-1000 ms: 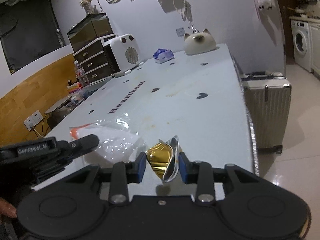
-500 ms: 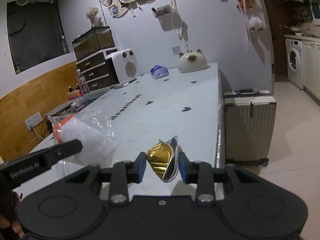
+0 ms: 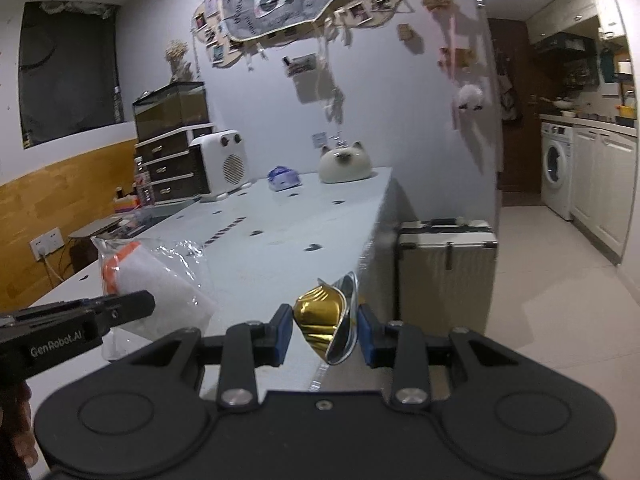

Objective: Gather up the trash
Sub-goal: 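Carry the zip bag and gold wrapper in both grippers over the wastebasket, then open both grippers to drop the zip bag and wrapper into the wastebasket, then withdraw both empty grippers up from the wastebasket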

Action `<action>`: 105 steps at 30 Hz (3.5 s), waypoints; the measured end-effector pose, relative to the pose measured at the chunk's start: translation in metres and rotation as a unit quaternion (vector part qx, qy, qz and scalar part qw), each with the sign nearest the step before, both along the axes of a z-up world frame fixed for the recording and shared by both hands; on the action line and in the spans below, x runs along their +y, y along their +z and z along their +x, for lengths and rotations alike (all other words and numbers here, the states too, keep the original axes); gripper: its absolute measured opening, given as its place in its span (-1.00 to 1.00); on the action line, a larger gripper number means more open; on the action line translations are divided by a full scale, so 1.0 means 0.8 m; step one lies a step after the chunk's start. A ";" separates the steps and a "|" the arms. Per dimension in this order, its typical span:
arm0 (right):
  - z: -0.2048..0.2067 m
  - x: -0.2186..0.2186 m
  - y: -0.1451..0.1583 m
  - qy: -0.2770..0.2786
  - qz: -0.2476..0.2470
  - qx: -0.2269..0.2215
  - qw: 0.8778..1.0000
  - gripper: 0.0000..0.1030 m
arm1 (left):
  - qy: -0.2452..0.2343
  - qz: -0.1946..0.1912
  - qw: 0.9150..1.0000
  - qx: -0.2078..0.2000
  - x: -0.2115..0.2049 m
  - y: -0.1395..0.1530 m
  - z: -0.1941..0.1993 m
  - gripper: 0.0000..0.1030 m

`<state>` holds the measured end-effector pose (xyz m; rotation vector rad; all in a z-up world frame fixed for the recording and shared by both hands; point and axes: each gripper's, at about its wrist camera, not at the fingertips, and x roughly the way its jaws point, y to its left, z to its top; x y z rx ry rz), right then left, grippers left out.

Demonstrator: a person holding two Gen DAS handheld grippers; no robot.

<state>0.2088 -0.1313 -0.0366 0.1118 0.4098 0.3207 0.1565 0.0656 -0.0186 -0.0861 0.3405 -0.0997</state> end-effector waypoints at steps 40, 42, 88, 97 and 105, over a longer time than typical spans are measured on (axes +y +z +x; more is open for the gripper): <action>0.022 -0.312 -0.232 -0.201 0.008 0.170 0.965 -0.31 | -0.156 0.033 0.963 0.217 -0.307 -0.262 0.151 -0.88; 0.040 -0.315 -0.262 -0.196 0.007 0.197 0.961 -0.31 | -0.148 0.030 0.958 0.243 -0.306 -0.292 0.171 -0.88; 0.270 -0.298 -0.558 -0.123 0.050 0.369 0.920 -0.02 | -0.144 0.060 0.896 0.415 -0.307 -0.614 0.329 0.51; 0.240 -0.301 -0.542 -0.126 0.039 0.369 0.920 -0.02 | -0.145 0.066 0.896 0.414 -0.309 -0.588 0.306 0.52; 0.224 -0.289 -0.500 -0.113 0.021 0.344 0.932 0.04 | -0.125 0.060 0.905 0.401 -0.297 -0.544 0.291 0.52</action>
